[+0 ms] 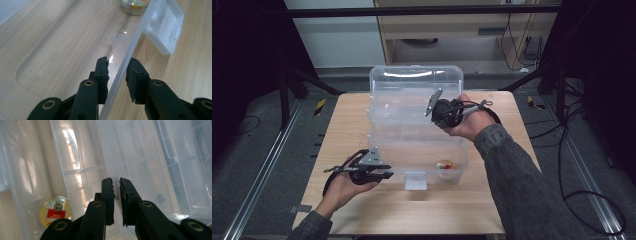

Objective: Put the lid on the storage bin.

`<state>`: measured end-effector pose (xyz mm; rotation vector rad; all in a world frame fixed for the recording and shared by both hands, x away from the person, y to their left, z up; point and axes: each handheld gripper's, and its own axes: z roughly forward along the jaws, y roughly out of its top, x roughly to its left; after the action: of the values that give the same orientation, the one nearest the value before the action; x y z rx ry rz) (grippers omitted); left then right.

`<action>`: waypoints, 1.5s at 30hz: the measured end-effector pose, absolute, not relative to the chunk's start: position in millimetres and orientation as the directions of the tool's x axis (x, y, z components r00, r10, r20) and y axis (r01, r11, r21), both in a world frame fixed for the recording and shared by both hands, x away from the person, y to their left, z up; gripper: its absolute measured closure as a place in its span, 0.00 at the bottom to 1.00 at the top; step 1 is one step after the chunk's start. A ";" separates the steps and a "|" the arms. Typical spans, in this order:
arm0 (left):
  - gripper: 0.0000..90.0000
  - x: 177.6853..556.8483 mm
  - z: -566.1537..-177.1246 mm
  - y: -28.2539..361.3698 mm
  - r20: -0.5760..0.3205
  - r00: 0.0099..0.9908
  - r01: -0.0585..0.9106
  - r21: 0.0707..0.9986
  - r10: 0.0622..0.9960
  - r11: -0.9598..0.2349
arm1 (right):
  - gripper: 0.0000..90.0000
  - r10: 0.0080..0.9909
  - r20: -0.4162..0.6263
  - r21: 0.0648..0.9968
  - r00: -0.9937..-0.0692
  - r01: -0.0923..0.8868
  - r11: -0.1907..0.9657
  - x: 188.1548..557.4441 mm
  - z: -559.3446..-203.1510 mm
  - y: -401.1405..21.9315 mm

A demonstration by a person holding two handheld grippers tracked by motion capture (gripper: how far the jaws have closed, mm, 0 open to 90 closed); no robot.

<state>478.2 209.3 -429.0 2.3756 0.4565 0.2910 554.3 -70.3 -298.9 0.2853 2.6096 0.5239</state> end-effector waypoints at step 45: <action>0.77 484.4 -430.3 207.5 0.107 0.906 0.233 0.681 0.409 -0.694 | 0.90 0.295 -0.391 0.439 -0.872 0.105 0.892 535.8 -308.6 -75.1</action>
<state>484.4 207.5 -430.3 2.3630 0.4563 0.3261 535.8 -75.1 -308.6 0.2918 2.6003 0.5686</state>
